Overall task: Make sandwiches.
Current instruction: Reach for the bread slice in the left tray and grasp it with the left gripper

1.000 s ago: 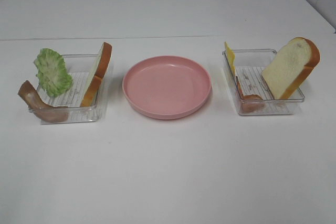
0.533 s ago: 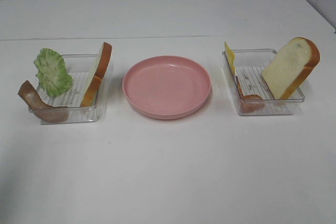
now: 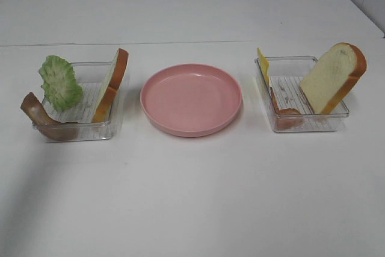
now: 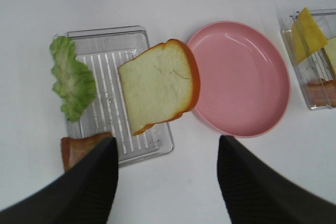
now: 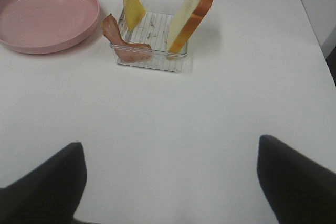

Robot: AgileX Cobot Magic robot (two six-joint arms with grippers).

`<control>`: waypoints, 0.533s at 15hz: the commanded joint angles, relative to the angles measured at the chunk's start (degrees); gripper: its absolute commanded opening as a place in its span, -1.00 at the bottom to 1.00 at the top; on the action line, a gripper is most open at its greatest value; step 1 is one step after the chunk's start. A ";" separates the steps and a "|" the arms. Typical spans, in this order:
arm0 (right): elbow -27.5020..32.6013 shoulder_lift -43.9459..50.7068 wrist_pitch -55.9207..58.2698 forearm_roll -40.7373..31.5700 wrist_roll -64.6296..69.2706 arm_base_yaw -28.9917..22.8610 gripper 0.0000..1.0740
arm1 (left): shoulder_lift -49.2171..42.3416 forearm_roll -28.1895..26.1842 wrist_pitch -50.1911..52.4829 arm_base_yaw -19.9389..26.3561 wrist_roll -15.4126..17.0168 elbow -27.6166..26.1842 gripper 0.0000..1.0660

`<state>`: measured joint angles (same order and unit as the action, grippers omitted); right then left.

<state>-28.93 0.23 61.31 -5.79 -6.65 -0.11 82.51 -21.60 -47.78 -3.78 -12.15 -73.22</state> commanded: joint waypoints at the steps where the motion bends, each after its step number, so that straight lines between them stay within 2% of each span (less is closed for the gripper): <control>1: 0.11 0.74 -0.46 0.23 0.34 0.29 0.45 | 6.99 1.95 -2.98 -4.64 3.61 -6.59 0.12; 3: 0.11 0.74 -0.46 0.23 0.34 0.29 0.45 | 11.92 5.96 -6.70 -7.56 8.19 -11.00 0.12; 6: 0.11 0.74 -0.46 0.23 0.34 0.29 0.45 | 20.17 16.10 -14.78 -13.12 18.56 -20.28 0.12; 8: 0.11 0.74 -0.46 0.23 0.34 0.29 0.45 | 25.38 20.68 -19.77 -16.27 23.66 -26.07 0.12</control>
<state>-28.93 0.23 61.31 -5.79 -6.65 -0.11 107.49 -1.60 -66.18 -19.65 10.03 -98.89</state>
